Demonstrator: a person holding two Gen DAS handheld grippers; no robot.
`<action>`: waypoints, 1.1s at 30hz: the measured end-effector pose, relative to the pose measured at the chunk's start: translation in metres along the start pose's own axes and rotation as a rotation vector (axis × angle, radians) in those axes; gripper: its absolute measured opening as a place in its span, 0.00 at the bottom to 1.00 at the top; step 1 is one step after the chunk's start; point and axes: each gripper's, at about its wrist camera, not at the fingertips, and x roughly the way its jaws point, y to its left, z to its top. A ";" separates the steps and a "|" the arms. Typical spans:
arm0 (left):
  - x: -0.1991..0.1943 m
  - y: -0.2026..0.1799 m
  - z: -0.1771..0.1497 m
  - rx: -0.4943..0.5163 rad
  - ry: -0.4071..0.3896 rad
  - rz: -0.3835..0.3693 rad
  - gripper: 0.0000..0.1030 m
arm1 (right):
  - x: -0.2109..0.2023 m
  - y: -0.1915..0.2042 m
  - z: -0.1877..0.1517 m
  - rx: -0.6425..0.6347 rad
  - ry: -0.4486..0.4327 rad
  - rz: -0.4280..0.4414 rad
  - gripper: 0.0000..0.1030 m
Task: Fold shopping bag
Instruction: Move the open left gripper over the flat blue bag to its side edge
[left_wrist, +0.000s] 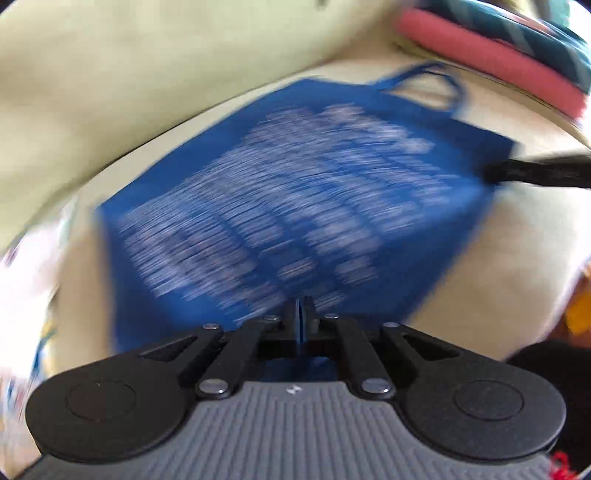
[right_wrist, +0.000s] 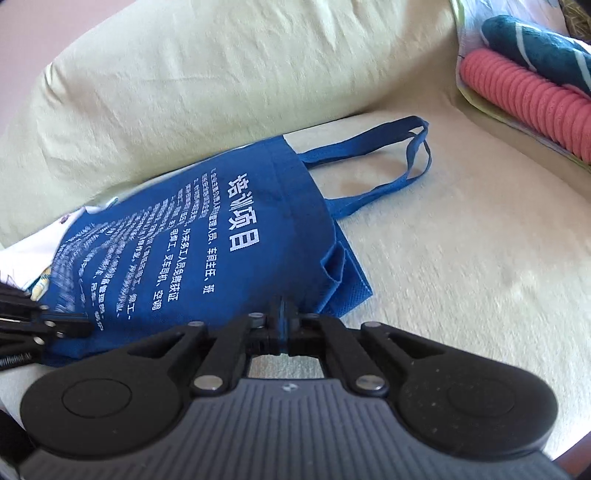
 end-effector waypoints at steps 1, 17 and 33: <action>0.002 0.016 -0.005 -0.038 0.022 0.068 0.09 | 0.000 0.000 0.001 0.000 0.003 -0.001 0.00; 0.033 -0.032 0.082 -0.011 -0.026 -0.139 0.08 | 0.004 0.004 0.011 0.015 0.058 -0.028 0.00; -0.014 0.078 0.054 -0.002 -0.006 0.059 0.45 | 0.004 -0.004 0.013 0.048 0.075 -0.001 0.00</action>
